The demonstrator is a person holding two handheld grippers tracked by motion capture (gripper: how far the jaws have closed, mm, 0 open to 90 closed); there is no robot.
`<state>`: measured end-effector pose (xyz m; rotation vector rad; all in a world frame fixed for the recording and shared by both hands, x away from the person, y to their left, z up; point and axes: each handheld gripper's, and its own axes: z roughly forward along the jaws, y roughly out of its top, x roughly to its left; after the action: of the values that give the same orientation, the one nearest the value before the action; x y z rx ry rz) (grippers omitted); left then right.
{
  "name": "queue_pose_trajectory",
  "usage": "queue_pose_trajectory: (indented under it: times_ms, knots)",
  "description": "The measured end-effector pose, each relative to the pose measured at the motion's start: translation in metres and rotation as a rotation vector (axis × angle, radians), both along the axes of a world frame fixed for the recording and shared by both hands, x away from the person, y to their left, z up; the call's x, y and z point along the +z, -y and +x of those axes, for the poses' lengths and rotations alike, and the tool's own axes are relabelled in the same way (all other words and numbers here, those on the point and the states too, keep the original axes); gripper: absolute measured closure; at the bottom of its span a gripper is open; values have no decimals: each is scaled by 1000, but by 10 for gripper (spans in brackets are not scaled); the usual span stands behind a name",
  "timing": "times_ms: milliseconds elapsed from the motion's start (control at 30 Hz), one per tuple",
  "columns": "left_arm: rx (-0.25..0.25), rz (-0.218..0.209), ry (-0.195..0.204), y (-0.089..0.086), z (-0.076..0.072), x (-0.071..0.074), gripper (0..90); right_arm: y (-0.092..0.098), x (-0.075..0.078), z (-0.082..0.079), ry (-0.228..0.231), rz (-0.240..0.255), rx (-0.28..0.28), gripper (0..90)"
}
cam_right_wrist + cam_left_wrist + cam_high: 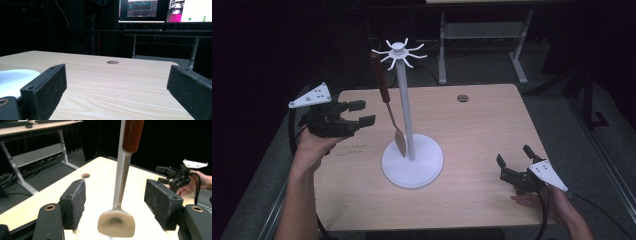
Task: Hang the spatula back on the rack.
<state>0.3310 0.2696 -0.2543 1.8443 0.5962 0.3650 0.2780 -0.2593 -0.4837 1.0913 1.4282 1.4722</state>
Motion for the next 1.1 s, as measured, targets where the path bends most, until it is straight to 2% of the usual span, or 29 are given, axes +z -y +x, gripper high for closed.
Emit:
queue_pose_trajectory:
  times_ms: [333, 567, 967, 1100]
  knots:
    - [49, 59, -41, -11, -7, -25, 315, 0, 0, 0, 1, -1, 0, 20]
    - [98, 103, -78, -19, -10, -50, 305, 0, 0, 0, 0, -1, 0, 20]
    - [169, 139, -129, -34, -17, -84, 299, 0, 0, 0, 0, -1, 0, 20]
    - [202, 167, -145, -41, -21, -100, 293, 0, 0, 0, 0, -1, 0, 20]
